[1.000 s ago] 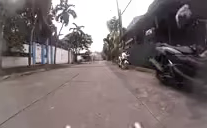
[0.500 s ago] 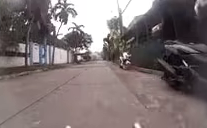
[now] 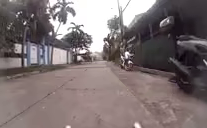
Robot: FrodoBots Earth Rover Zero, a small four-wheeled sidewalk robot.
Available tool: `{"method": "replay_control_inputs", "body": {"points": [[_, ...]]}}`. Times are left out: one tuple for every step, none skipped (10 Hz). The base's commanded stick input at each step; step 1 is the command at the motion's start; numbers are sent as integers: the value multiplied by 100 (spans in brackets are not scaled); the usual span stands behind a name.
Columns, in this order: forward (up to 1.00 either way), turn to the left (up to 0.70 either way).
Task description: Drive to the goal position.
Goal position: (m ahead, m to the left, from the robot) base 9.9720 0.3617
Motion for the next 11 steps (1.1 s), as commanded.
{"method": "replay_control_inputs", "body": {"points": [[70,0],[70,0],[70,0],[70,0],[70,0],[70,0],[70,0],[70,0],[70,0],[70,0],[70,0]]}}
